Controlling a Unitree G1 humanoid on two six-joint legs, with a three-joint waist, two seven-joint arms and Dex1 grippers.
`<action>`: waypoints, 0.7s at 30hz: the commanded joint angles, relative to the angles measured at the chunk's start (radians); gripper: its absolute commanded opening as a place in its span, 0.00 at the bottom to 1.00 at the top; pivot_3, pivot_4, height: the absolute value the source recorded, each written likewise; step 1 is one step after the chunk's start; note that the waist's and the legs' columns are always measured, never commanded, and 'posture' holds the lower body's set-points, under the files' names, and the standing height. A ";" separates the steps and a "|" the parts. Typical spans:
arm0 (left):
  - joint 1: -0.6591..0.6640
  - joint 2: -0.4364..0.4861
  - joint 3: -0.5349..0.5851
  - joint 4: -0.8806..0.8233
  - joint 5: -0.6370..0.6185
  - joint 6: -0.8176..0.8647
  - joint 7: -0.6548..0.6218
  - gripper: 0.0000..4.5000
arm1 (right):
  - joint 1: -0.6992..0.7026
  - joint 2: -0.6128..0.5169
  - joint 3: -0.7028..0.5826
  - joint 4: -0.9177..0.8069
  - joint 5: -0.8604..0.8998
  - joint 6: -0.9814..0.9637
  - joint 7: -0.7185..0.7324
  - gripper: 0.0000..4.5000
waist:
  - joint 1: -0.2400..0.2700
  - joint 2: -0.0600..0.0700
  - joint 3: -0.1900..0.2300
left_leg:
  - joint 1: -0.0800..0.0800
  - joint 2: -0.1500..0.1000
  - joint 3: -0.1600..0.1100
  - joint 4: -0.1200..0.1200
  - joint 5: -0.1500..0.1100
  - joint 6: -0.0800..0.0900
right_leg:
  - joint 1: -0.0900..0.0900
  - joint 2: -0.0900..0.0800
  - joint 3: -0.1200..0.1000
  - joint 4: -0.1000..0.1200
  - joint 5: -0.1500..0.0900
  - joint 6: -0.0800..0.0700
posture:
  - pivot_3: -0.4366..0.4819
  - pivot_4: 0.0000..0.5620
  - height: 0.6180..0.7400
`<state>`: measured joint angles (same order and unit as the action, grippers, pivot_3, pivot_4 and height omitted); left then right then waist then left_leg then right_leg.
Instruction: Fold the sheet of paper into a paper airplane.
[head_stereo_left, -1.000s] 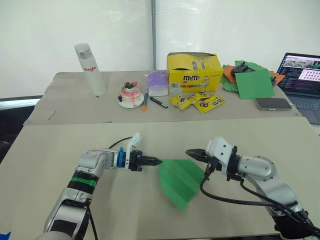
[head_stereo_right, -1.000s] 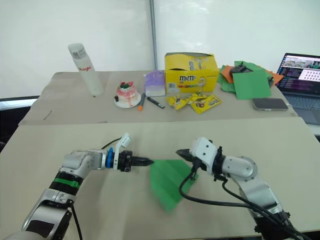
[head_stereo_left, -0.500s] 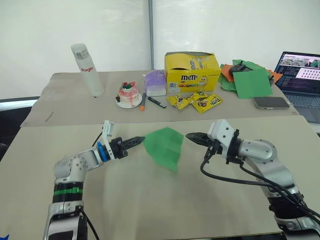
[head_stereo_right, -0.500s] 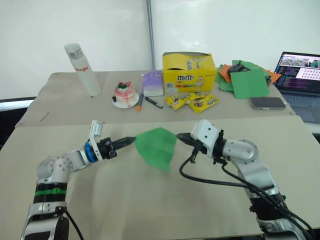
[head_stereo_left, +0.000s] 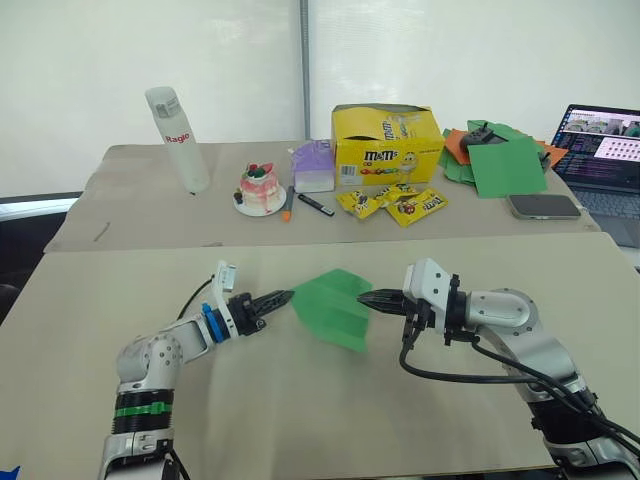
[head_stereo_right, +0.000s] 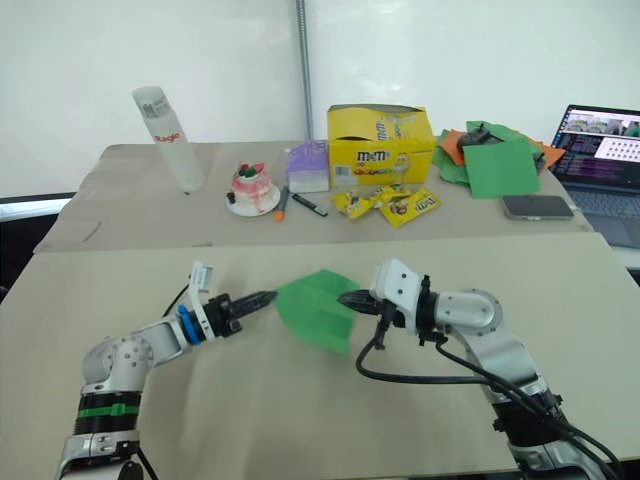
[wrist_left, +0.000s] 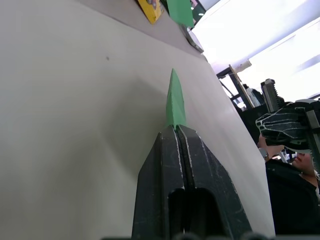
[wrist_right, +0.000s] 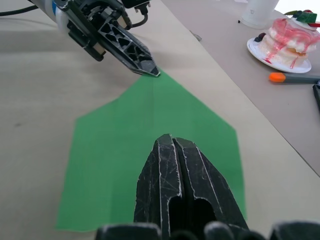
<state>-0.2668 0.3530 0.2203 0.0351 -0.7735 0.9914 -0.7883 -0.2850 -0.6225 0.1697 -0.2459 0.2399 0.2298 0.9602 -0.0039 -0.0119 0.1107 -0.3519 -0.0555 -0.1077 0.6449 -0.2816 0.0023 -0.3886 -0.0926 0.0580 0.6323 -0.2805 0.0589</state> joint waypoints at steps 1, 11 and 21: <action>0.013 0.026 -0.006 -0.046 -0.039 0.037 -0.015 0.13 | -0.002 -0.006 -0.004 -0.029 0.009 0.001 0.012 0.00 | 0.000 0.000 0.000 | 0.000 0.000 0.000 0.000 0.000 0.000 | 0.000 0.000 0.000 0.000 0.000 0.000 | 0.48 0.27 1.00; 0.008 0.034 -0.008 -0.026 -0.040 0.053 -0.016 0.88 | 0.041 -0.043 0.056 -0.055 -0.048 -0.039 0.052 0.00 | 0.001 0.000 0.000 | 0.000 0.000 0.000 0.000 0.000 0.000 | 0.000 0.000 0.000 0.000 0.000 0.000 | 0.48 0.27 1.00; 0.062 0.173 0.058 -0.113 -0.044 -0.148 -0.204 0.99 | 0.067 -0.047 0.020 -0.062 -0.044 -0.029 0.031 0.00 | 0.000 0.000 0.000 | 0.000 0.000 0.000 -0.001 0.000 0.000 | 0.000 0.000 0.000 -0.001 0.000 0.000 | 0.48 0.27 1.00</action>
<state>-0.2067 0.5118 0.2517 -0.0182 -0.7800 0.8735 -0.9369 -0.2138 -0.6616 0.2205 -0.2752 0.1818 0.2101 0.9977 -0.0034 -0.0119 0.1108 -0.3520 -0.0550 -0.1079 0.6433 -0.2815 0.0021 -0.3890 -0.0929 0.0578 0.6308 -0.2805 0.0588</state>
